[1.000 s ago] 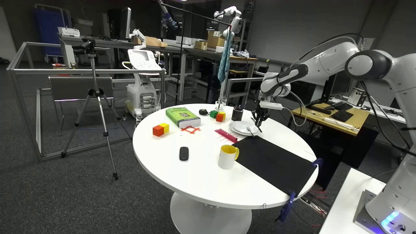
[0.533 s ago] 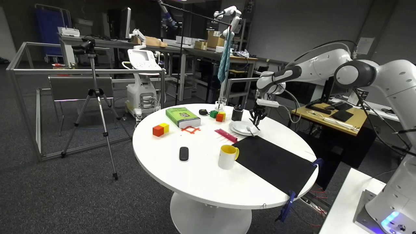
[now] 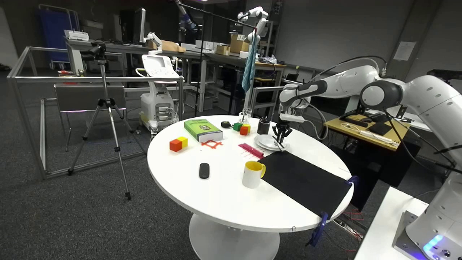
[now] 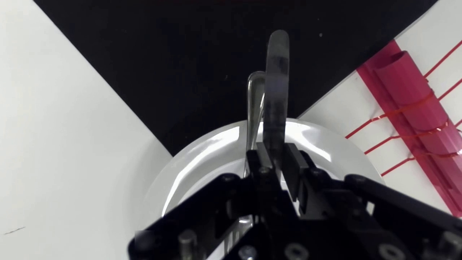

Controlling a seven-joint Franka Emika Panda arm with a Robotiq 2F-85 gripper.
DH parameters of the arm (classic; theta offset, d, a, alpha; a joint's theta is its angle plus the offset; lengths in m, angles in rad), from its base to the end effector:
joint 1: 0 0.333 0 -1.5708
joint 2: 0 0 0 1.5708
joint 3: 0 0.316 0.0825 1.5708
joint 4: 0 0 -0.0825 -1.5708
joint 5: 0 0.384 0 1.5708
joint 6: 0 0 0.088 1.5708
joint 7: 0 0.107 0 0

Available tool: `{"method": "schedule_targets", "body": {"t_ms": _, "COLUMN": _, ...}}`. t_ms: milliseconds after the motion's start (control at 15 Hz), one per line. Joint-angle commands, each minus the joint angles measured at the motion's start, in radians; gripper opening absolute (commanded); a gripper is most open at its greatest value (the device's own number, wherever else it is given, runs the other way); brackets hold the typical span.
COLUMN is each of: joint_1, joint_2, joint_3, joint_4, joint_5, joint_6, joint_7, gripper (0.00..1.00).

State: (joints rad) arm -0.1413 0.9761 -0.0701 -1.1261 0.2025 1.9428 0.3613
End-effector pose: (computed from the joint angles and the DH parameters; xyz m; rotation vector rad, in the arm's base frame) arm 0.7404 -0.1292 0.2001 -2.8703 0.9433 0.2509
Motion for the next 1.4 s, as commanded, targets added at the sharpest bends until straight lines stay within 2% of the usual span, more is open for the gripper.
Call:
{"method": "schedule_targets", "body": {"t_ms": 0, "joint_1": -0.026, "joint_2": 0.065, "joint_3": 0.027, "joint_4": 0.122, "joint_5": 0.033, "joint_6": -0.079, "joint_7": -0.022, "gripper": 0.04}}
{"method": "schedule_targets", "body": {"t_ms": 533, "joint_1": -0.05, "joint_2": 0.159, "joint_3": 0.034, "joint_4": 0.255, "joint_5": 0.031, "joint_6": -0.135, "joint_7": -0.027, "gripper": 0.04}}
{"method": "schedule_targets", "body": {"t_ms": 1133, "joint_1": -0.059, "joint_2": 0.222, "joint_3": 0.044, "joint_4": 0.343, "joint_5": 0.025, "joint_6": -0.169, "joint_7": -0.024, "gripper": 0.04}}
{"method": "schedule_targets", "body": {"t_ms": 1200, "joint_1": -0.059, "joint_2": 0.228, "joint_3": 0.045, "joint_4": 0.351, "joint_5": 0.025, "joint_6": -0.172, "joint_7": -0.023, "gripper": 0.36}}
{"method": "schedule_targets", "body": {"t_ms": 1333, "joint_1": -0.059, "joint_2": 0.231, "joint_3": 0.045, "joint_4": 0.359, "joint_5": 0.024, "joint_6": -0.18, "joint_7": -0.021, "gripper": 0.48}}
